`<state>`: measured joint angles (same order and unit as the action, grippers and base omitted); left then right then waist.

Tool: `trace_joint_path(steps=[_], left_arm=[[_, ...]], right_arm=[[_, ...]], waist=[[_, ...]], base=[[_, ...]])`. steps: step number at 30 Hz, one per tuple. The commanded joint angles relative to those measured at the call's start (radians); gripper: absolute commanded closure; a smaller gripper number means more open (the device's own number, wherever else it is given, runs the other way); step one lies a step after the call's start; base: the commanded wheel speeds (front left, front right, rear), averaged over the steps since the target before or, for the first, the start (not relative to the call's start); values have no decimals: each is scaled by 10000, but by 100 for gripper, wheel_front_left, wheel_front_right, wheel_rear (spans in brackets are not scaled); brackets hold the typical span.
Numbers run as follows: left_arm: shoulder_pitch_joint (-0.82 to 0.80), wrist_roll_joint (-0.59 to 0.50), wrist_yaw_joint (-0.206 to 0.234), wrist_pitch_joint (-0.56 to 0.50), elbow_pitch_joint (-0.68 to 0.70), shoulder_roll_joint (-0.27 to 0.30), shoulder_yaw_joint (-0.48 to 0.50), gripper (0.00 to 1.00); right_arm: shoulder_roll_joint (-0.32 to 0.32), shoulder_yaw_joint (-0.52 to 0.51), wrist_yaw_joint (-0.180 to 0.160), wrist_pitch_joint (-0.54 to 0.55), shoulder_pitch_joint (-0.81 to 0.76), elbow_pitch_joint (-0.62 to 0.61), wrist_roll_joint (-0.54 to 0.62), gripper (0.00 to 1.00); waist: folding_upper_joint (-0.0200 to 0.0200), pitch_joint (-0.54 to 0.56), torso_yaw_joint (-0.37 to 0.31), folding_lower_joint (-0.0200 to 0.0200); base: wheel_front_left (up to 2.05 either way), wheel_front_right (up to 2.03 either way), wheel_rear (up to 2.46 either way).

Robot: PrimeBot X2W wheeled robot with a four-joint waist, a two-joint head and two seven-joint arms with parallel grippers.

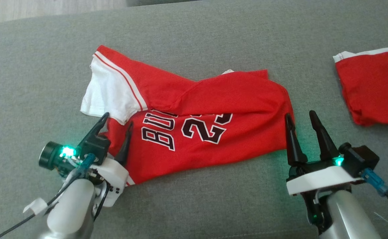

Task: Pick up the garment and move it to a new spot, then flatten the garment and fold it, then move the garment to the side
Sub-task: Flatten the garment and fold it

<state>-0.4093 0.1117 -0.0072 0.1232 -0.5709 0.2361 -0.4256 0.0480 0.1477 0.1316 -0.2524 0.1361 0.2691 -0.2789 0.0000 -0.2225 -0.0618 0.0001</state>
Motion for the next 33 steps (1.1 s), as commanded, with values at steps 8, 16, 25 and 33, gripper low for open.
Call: trace_joint_path(steps=[8, 16, 25, 33], left_arm=[[-674, 61, 102, 130, -289, 239, 246, 76], [-884, 585, 37, 411, -326, 99, 518, 100], [-560, 966, 40, 257, -529, 129, 621, 100], [705, 1299, -736, -345, -280, -457, -327, 100]], right_arm=[[22, 284, -9, -93, 358, -309, 15, 0], [22, 302, -9, -93, 389, -295, -59, 0], [22, 306, -9, -93, 410, -204, -97, 0], [22, 205, -9, -93, 235, -107, -66, 0]], waist=[[0, 14, -84, -1], [0, 81, -78, -1], [0, 346, -39, -1], [0, 835, 282, -1]], base=[[0, 0, 0], [0, 0, 0], [0, 0, 0], [0, 0, 0]])
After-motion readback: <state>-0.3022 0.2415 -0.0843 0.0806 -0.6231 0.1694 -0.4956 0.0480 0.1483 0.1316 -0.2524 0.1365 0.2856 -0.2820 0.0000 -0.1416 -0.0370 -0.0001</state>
